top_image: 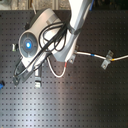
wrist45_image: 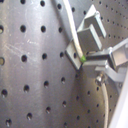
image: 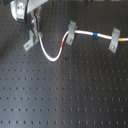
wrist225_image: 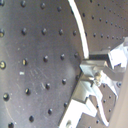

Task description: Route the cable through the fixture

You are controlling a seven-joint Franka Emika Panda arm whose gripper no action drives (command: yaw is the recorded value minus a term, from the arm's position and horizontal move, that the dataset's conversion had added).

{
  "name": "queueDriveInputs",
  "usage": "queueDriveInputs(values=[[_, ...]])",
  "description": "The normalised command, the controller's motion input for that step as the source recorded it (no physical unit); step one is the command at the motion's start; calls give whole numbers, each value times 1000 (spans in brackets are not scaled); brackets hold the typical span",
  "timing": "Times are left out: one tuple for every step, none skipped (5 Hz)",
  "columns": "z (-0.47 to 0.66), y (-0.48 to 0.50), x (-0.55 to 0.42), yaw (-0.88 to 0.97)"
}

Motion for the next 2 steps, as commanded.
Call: queueDriveInputs(values=[[-360, -185, -45, -191], [-313, -11, -11, 71]])
